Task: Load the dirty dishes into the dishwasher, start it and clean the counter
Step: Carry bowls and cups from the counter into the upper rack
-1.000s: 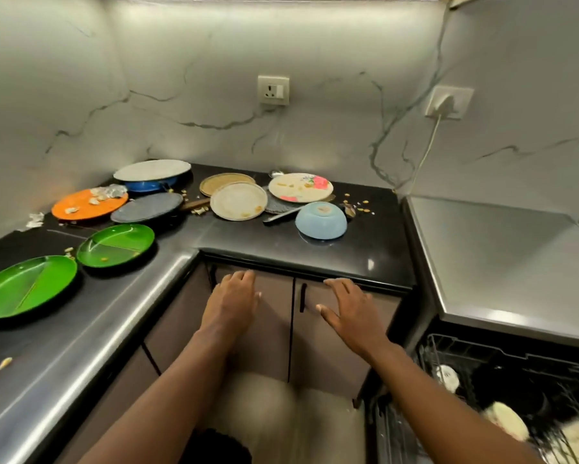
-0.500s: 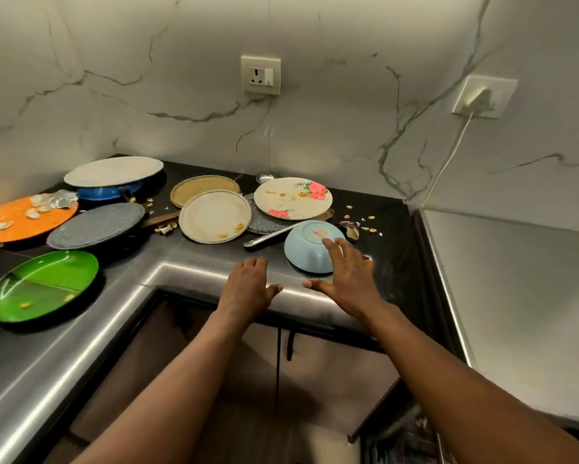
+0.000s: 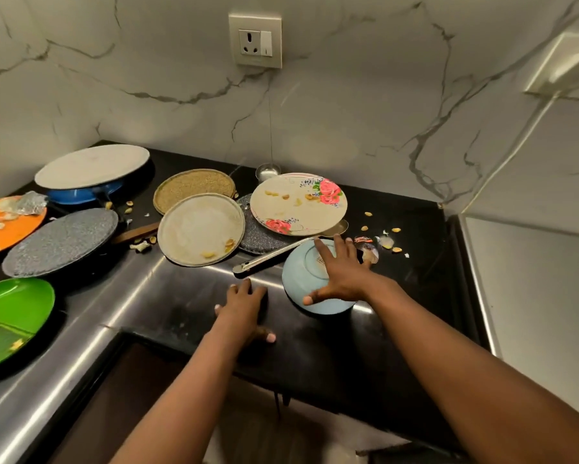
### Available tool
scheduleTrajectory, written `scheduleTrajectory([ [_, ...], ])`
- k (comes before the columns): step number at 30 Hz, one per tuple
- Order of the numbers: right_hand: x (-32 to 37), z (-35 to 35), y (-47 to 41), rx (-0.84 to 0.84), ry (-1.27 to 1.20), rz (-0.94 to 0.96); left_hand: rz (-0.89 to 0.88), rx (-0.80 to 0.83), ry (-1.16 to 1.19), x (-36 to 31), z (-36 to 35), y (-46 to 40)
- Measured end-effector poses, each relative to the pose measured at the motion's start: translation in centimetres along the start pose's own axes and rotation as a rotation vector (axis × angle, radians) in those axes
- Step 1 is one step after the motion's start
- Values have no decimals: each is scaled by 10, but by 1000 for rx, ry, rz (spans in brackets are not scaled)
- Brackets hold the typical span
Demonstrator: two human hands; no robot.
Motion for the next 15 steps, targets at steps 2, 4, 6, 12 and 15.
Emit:
scheduleTrajectory([
  [2, 0, -11, -7, 92, 22, -1, 5, 11, 4, 1, -2, -1],
  [4, 0, -18, -11, 118, 38, -9, 18, 31, 8, 1, -1, -4],
  [6, -1, -17, -14, 110, 40, -23, 37, 53, 7, -2, 2, -6],
  [12, -1, -17, -18, 114, 43, -13, 60, 78, -46, -3, 4, -10],
  [15, -2, -17, -17, 73, 67, 0, 60, 65, -67, -5, 5, -10],
])
Point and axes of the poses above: each hand's wrist, its own y-axis away from the middle knuckle, its own z-axis out of the back of the hand, x = y × z, the point moved 10 cm from there along -y, towards the middle knuckle, and after that the axes turned 2 degrees about y, right-handed, at the moved point
